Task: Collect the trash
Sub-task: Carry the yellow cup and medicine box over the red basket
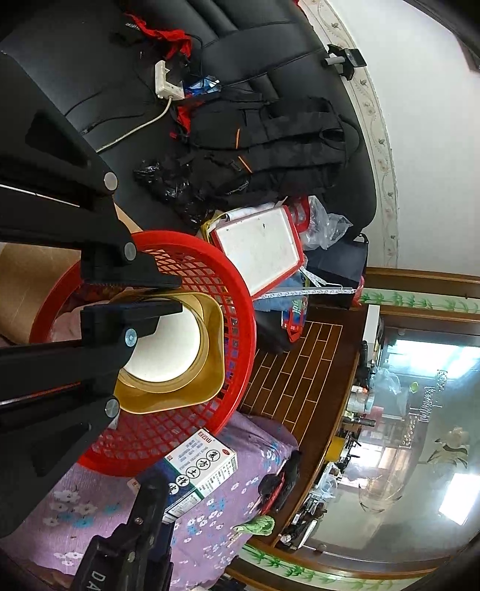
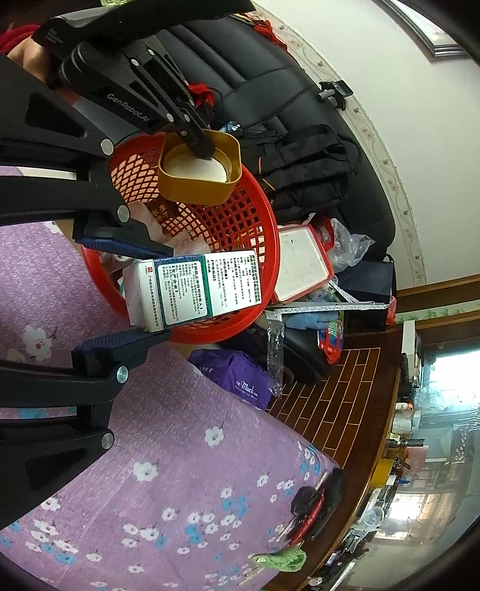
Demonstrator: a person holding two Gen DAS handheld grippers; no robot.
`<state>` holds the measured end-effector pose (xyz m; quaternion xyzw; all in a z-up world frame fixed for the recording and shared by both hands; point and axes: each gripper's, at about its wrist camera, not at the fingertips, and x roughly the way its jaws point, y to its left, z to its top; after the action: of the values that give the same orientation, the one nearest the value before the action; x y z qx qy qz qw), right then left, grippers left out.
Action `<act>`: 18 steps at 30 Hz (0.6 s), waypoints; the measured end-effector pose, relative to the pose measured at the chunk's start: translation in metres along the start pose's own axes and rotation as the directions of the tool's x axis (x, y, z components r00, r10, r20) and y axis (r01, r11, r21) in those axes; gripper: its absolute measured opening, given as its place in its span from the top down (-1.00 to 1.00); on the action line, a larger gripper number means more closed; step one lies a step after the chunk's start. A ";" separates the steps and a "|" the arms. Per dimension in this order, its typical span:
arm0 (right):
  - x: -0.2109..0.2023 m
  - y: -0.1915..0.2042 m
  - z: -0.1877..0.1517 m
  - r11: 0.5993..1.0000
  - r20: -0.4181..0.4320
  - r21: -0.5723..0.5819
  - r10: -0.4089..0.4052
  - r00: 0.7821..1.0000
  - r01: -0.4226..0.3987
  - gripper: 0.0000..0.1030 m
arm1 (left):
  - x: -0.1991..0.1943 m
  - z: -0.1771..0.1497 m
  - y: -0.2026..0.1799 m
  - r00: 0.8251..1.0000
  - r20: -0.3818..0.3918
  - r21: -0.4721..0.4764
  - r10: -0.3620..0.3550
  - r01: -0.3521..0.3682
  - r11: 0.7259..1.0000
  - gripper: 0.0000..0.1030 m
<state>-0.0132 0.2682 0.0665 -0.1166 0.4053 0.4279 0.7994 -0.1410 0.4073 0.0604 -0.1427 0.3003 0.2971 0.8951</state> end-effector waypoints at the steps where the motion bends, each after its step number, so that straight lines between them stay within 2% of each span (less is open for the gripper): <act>1: 0.002 0.000 0.001 1.000 -0.002 0.002 0.000 1.000 0.000 0.23 | 0.001 0.000 0.001 1.000 -0.002 0.001 0.001 -0.001 1.000 0.88; 18: 0.031 0.001 0.010 1.000 -0.034 0.022 -0.005 0.999 0.006 0.23 | 0.017 0.000 -0.002 0.999 -0.038 0.013 0.007 -0.006 1.000 0.86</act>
<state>0.0010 0.2924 0.0495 -0.1161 0.4231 0.4192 0.7948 -0.1285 0.4131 0.0494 -0.1415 0.3199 0.2953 0.8890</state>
